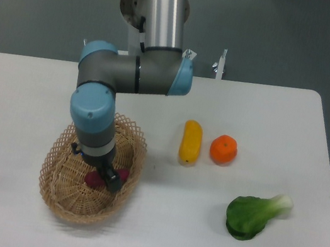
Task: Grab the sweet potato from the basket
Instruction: 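Lower the gripper onto the purple sweet potato and close on it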
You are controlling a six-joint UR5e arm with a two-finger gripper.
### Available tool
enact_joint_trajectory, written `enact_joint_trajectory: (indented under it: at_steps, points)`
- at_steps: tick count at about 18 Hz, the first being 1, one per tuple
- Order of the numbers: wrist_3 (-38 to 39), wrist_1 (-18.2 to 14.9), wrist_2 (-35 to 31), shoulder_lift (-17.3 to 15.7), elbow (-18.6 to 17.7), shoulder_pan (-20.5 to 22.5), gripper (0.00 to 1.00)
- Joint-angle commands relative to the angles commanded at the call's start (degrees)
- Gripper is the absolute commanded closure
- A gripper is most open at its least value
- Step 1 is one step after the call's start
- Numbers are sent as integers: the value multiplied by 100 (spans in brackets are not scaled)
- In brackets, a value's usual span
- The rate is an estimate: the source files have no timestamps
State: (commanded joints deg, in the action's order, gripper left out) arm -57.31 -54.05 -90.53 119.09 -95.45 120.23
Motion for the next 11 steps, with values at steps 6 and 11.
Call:
enact_joint_trajectory:
  at_steps: [6, 11]
  points:
    - [0, 440, -44, 88, -193, -44, 0]
    - [-9, 448, -44, 53, -167, -44, 44]
